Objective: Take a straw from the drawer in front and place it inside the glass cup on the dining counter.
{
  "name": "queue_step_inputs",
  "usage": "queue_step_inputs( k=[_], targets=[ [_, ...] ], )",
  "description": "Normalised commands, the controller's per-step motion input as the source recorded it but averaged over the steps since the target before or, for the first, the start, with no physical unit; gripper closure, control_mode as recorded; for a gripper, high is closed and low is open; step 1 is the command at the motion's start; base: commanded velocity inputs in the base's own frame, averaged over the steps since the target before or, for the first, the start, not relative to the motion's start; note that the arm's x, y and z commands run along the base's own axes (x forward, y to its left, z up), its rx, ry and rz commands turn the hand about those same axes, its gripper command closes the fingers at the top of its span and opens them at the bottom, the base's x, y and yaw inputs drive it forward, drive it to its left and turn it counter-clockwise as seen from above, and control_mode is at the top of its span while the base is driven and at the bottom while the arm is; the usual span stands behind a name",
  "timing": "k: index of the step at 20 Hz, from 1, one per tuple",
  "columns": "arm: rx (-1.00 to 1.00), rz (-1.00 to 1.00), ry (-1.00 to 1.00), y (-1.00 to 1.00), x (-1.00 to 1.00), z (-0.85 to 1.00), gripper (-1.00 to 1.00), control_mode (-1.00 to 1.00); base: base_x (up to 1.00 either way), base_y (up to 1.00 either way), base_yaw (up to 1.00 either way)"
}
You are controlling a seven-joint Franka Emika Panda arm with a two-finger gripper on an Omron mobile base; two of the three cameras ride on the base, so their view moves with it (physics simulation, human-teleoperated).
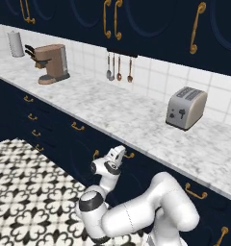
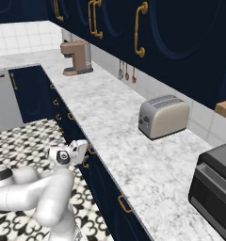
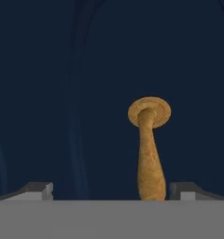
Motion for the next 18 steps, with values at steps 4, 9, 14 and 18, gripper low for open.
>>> queue_step_inputs(
  k=[4, 9, 14, 18],
  targets=[
    [0.0, 0.0, 0.0, 0.0, 0.46, -0.27, -1.0, -1.0, 0.0, 0.0, 0.0],
    [0.0, 0.0, 0.0, 0.0, 0.19, -0.22, 1.0, -1.0, 0.0, 0.0, 0.0],
    [0.0, 0.0, 0.01, 0.0, -0.25, -0.13, 1.0, -1.0, 0.0, 0.0, 0.0],
    [0.03, 0.0, 0.08, 0.3, -0.62, -0.12, 1.0, -1.0, 0.0, 0.0, 0.0]
  ],
)
